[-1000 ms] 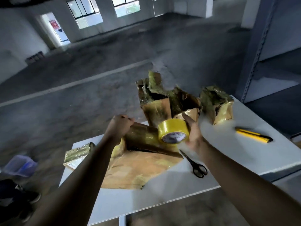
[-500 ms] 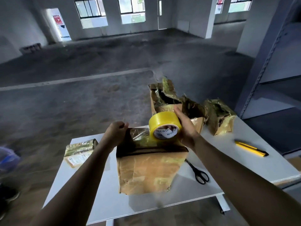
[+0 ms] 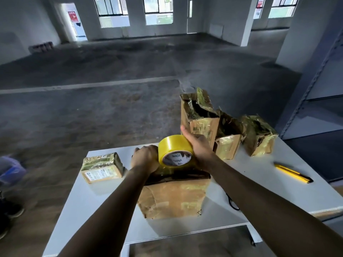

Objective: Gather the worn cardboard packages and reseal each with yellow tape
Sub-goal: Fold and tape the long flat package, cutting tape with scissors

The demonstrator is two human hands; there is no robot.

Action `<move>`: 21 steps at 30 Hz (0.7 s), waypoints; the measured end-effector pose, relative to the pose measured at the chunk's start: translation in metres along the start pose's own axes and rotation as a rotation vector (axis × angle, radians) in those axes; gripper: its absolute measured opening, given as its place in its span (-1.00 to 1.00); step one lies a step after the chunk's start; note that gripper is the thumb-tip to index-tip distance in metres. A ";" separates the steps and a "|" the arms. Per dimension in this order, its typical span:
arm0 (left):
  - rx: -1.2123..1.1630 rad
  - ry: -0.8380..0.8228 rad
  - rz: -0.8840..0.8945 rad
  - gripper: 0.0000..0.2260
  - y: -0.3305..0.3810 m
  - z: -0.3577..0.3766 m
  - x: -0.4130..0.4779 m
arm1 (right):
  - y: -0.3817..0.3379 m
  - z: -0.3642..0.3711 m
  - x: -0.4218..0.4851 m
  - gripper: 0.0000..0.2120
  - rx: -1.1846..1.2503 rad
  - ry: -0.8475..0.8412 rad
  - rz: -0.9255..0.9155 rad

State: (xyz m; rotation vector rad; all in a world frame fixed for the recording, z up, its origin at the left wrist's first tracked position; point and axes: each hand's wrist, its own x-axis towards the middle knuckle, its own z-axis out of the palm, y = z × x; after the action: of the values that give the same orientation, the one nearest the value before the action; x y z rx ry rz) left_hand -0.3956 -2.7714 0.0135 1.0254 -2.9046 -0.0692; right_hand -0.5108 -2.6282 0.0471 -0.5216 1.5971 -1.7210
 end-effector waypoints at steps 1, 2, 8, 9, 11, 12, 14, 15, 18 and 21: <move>-0.017 0.010 -0.033 -0.79 0.000 0.002 0.001 | -0.002 -0.001 0.001 -0.46 -0.016 0.024 -0.002; -0.035 0.032 -0.068 -0.79 0.001 0.003 0.002 | -0.005 -0.003 0.003 -0.44 -0.029 0.048 -0.013; -0.137 0.117 -0.188 -0.53 0.015 0.001 -0.001 | -0.011 -0.013 0.017 -0.51 -0.205 0.080 -0.081; -0.163 0.114 -0.181 -0.56 0.015 -0.001 -0.002 | -0.010 -0.015 0.017 -0.52 -0.206 0.064 -0.082; -0.285 0.114 -0.152 -0.67 0.014 -0.006 0.001 | -0.010 -0.019 0.016 -0.49 -0.184 0.035 -0.097; -0.397 0.134 -0.134 -0.70 0.013 -0.009 0.005 | -0.008 -0.021 0.017 -0.48 -0.179 0.026 -0.106; -0.692 0.192 -0.107 -0.65 0.015 -0.017 0.011 | -0.006 -0.025 0.018 -0.45 -0.205 0.015 -0.133; -0.837 0.226 -0.085 -0.60 0.018 -0.023 0.012 | -0.006 -0.025 0.018 -0.43 -0.221 0.008 -0.142; -1.008 0.261 0.067 -0.54 0.031 -0.047 0.009 | -0.007 -0.026 0.018 -0.36 -0.233 -0.003 -0.144; -0.755 0.184 0.363 -0.55 0.042 -0.071 0.002 | -0.008 -0.025 0.021 -0.50 -0.209 0.027 -0.122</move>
State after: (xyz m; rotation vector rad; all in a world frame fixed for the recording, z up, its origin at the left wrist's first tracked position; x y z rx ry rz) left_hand -0.4181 -2.7412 0.0865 0.3502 -2.4791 -0.9047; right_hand -0.5445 -2.6265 0.0473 -0.7134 1.8082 -1.6637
